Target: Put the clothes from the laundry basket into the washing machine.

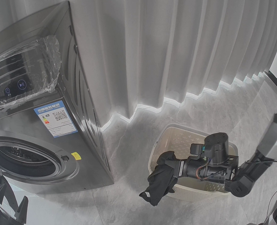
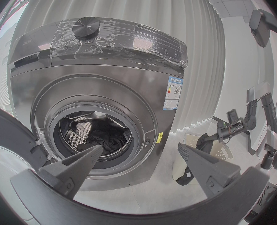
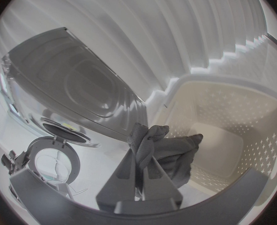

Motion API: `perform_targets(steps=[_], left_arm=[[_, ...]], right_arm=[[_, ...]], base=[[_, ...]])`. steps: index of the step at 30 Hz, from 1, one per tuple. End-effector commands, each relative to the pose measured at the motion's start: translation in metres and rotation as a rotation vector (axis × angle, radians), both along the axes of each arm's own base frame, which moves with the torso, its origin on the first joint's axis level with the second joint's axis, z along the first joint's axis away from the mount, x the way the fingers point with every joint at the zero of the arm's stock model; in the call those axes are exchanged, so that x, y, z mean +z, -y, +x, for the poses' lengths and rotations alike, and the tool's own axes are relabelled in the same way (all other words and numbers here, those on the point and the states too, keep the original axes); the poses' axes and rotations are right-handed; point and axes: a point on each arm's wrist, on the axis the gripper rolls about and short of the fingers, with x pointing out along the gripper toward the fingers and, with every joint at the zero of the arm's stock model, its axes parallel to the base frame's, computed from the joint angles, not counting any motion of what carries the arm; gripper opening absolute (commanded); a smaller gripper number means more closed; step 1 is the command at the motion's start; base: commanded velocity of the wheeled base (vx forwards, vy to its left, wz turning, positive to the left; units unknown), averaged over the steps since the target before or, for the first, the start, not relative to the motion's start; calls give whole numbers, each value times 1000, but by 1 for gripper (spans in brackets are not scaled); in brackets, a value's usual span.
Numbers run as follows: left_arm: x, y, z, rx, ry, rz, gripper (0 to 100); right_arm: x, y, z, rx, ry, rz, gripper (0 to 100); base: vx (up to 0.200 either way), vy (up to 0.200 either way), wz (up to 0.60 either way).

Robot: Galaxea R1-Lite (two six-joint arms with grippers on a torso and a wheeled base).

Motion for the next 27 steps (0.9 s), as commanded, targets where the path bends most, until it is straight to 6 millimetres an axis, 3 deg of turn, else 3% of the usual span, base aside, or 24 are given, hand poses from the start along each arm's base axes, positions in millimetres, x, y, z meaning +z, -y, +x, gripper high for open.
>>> perform_targets(steps=[1, 6, 8, 13, 20, 27], left_arm=[[-5, 0, 1, 1, -21, -6, 100], [-5, 0, 1, -1, -19, -9, 100], [-5, 0, 1, -1, -21, -11, 100], [-5, 0, 1, -1, -20, -17, 100], [-5, 0, 1, 1, -21, -25, 100], [-5, 0, 1, -2, -24, -44, 100]], right_arm=[[60, 12, -53, 100, 175, 79, 0], [93, 25, -78, 133, 272, 163, 0], [96, 32, -85, 138, 278, 168, 0], [104, 30, -83, 180, 323, 202, 0], [124, 30, -83, 236, 448, 317, 0], [122, 31, -85, 273, 445, 321, 0]], base=[[0, 0, 0], [0, 0, 0], [0, 0, 0], [0, 0, 0], [-200, 0, 0], [-57, 0, 0]])
